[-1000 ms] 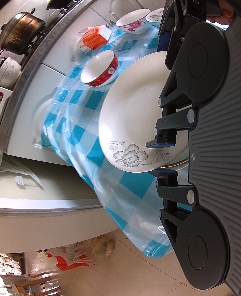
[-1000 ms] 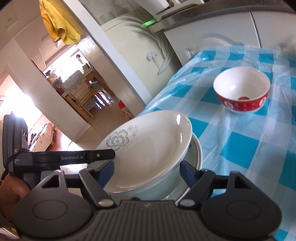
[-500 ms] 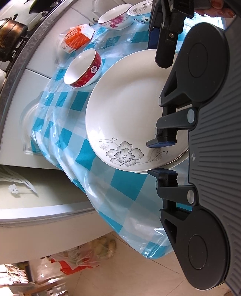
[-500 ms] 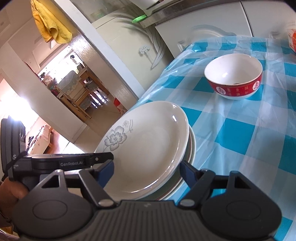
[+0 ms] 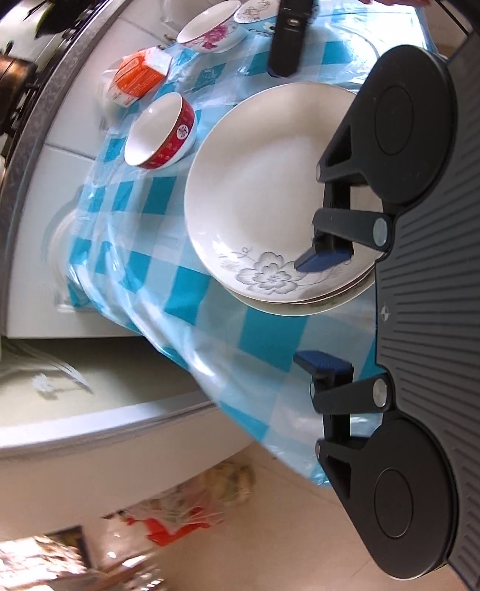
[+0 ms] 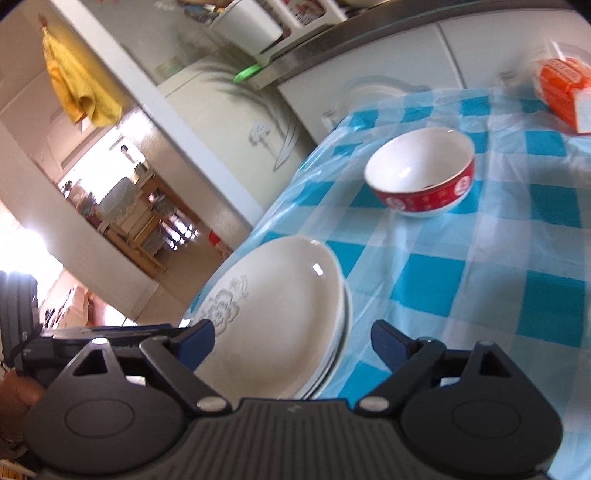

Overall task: Organize plates and bowls
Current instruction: 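Lower the small white flower plate onto the green plate and open the left gripper, then move the left gripper toward the pink flower bowl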

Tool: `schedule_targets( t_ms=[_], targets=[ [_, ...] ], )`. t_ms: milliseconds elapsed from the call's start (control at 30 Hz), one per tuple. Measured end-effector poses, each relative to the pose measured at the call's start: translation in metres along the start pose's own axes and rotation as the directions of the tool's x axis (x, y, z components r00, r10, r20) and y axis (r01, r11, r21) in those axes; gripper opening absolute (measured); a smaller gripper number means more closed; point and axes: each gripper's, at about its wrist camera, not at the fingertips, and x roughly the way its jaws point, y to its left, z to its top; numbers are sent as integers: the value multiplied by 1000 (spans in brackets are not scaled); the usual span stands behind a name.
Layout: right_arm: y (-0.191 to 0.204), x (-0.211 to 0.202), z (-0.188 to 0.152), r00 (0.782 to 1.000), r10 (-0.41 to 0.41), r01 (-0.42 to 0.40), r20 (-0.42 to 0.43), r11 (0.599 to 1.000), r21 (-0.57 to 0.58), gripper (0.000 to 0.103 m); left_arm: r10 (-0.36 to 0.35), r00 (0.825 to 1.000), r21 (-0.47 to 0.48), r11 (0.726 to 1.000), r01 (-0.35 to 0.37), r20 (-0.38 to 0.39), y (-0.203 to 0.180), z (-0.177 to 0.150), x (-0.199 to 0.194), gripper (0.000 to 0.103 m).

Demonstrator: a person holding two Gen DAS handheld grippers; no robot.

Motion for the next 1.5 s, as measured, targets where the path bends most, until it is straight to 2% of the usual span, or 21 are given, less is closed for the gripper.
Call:
schedule_targets(
  t_ms=[133, 300, 467, 567, 700, 933, 1000, 1200, 1333, 1500],
  targets=[
    [-12, -9, 0, 998, -31, 28, 59, 998, 53, 92, -14, 999, 50, 999, 12, 32, -5, 4, -4, 73],
    [-16, -17, -3, 987, -68, 59, 143, 996, 70, 92, -55, 991, 96, 994, 44, 118, -18, 10, -12, 87],
    [-14, -22, -7, 966, -102, 88, 236, 994, 70, 92, -138, 968, 167, 981, 103, 210, -41, 12, -18, 94],
    [-15, -26, -14, 949, -93, 69, 302, 994, 89, 94, -209, 947, 208, 965, 160, 245, -55, 9, -16, 95],
    [-14, -33, -32, 916, -113, 78, 386, 991, 105, 98, -283, 924, 244, 944, 222, 256, -70, 1, -6, 94],
    [-3, -44, -70, 864, -183, 140, 469, 982, 125, 99, -384, 868, 322, 903, 283, 315, -83, -19, -6, 94],
    [5, -48, -81, 843, -217, 182, 492, 976, 117, 102, -393, 857, 326, 901, 286, 333, -82, -27, -8, 95],
    [28, -66, -118, 769, -295, 292, 567, 951, 99, 102, -452, 802, 319, 884, 342, 390, -67, -54, -25, 95],
    [39, -83, -136, 725, -393, 371, 566, 915, 160, 102, -462, 807, 305, 880, 365, 368, -58, -67, -44, 95],
    [49, -108, -157, 673, -475, 425, 567, 876, 230, 102, -513, 785, 306, 853, 422, 346, -50, -78, -68, 98]
  ],
)
